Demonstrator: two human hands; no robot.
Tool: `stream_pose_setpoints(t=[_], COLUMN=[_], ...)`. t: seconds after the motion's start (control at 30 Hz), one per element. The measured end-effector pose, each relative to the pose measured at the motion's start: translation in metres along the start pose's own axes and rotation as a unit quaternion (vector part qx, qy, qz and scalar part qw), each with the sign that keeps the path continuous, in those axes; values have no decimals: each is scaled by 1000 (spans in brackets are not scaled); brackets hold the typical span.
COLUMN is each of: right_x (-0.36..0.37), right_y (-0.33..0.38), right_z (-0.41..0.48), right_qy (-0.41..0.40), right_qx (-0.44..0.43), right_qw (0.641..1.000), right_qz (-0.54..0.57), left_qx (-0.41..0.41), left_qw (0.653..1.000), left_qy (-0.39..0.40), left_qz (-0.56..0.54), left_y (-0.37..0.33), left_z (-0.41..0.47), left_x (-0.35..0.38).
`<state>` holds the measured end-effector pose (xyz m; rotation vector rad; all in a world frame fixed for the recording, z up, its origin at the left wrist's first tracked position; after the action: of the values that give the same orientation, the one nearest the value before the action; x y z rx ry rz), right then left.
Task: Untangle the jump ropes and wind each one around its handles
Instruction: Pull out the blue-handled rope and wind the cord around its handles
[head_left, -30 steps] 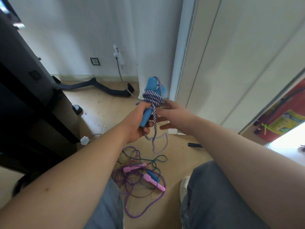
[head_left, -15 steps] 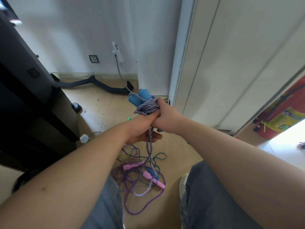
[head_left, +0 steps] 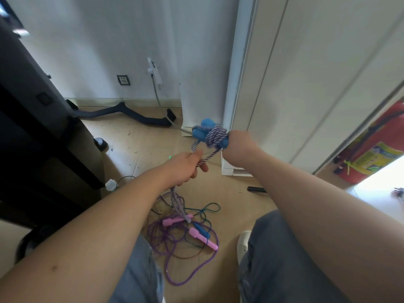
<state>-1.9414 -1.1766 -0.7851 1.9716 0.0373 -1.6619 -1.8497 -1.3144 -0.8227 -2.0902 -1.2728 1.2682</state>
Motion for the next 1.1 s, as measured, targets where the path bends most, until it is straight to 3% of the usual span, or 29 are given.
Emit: stream_pose_setpoints(t=[0.07,0.13,0.23,0.37,0.57,0.67,0.8,0.9,0.97,1.1], right_x=[-11,-21,-25,-20,-1,3,4,8,8,-4], right_y=[-7,-14,-7,13,53,58,52,56,59,67], right_z=[1,-3,-13,-26,-40,-44,-49,-53,-52,-47], right_qy=[-34,-57,-19,15,86,102,123,151,152,105], right_qx=[24,37,-24,-97,-164,-152,-119,-117,-119,-143], right_qw=[997,988,989,986,976,971,955,942,943,965], right_qz=[61,136,148,133,118,156,243,275,272,194], left_qx=[-45,-107,-152,-73,110,147,167,150,121,91], left_qw=[998,993,985,990,993,984,980,986,991,982], left_qy=[24,48,59,10,-24,-15,35,22,-11,-118], left_qz=[-35,-2,57,124,-35,-96,-101,-70,-47,113], left_y=[12,35,58,48,-15,-25,-35,-33,-29,-23], left_z=[0,-1,3,10,-14,-22,-32,-31,-27,-17], left_x=[6,11,11,-3,-5,-6,4,5,1,-11])
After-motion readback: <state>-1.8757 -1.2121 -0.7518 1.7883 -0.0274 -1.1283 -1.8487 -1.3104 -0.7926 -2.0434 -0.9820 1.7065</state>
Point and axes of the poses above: each hand's wrist, its own z-axis towards the middle knuckle, its own x-axis out of the palm, y = z × x, the point moved 10 cm from there along z, towards the middle knuckle, and after that the axes turned 8 degrees about -x, right-handed, at the moved point
